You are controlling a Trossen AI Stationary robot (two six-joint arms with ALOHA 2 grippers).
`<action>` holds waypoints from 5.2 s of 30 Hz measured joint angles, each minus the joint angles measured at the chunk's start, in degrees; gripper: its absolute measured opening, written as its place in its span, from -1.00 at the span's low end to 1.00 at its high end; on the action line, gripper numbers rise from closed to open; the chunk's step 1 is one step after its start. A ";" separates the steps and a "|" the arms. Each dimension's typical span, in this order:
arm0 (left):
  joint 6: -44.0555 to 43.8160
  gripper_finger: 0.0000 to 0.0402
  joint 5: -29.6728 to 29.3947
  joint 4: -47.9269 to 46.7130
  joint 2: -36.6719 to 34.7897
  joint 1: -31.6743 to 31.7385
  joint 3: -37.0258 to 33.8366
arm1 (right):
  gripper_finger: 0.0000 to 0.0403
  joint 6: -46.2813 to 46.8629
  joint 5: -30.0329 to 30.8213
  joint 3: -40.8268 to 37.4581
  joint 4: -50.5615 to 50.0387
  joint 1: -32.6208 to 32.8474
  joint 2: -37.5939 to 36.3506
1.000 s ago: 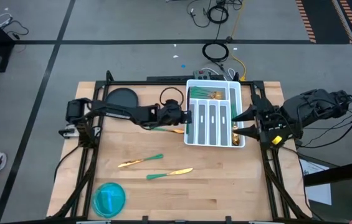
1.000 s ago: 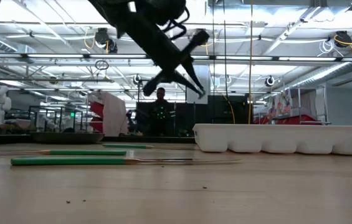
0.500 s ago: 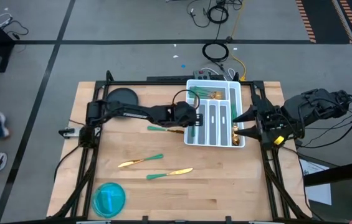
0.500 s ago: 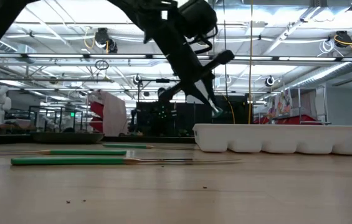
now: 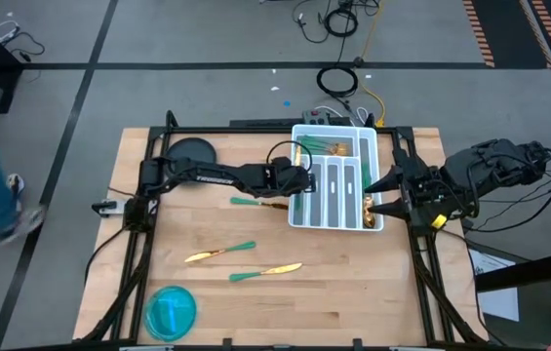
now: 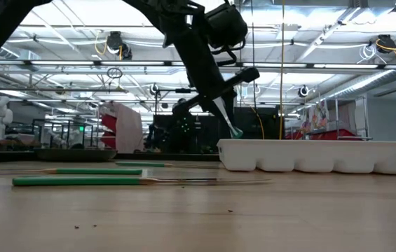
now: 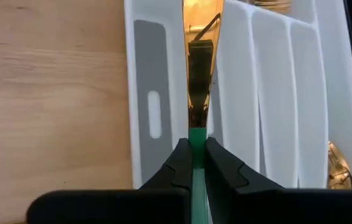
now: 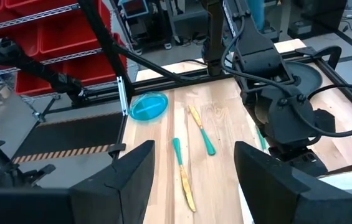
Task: Sort silverware
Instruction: Put the green knife into the silverware tray
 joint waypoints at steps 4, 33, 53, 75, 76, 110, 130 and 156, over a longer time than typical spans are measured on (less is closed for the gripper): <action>-0.06 -0.90 -0.10 -0.34 0.00 -0.05 0.02 | 0.05 -0.51 0.00 0.00 0.00 0.00 0.00; -1.04 -0.90 7.53 -8.68 8.85 -1.59 8.13 | 0.05 -3.22 0.13 0.00 -0.52 0.00 0.00; 6.75 -0.22 10.82 -3.52 7.41 -1.48 8.53 | 0.05 -4.64 0.04 0.00 -0.48 0.00 0.00; 76.62 -0.22 10.68 -46.10 -12.49 -0.49 14.17 | 0.05 -2.90 0.44 0.05 -4.42 0.01 -0.75; 77.00 -0.22 12.38 -43.55 -13.37 0.04 11.71 | 0.05 -2.50 0.44 0.07 -4.45 0.00 -0.79; 90.13 -0.22 22.16 42.45 -23.31 6.21 -58.46 | 0.05 2.76 9.54 0.01 -4.61 -0.02 -0.27; 77.59 -0.88 27.08 64.87 -9.44 6.50 -60.46 | 0.05 7.26 4.46 0.00 1.86 0.00 3.17; 63.48 -0.95 13.63 22.32 -36.01 2.06 -61.17 | 0.05 4.44 4.68 0.00 4.59 0.00 3.30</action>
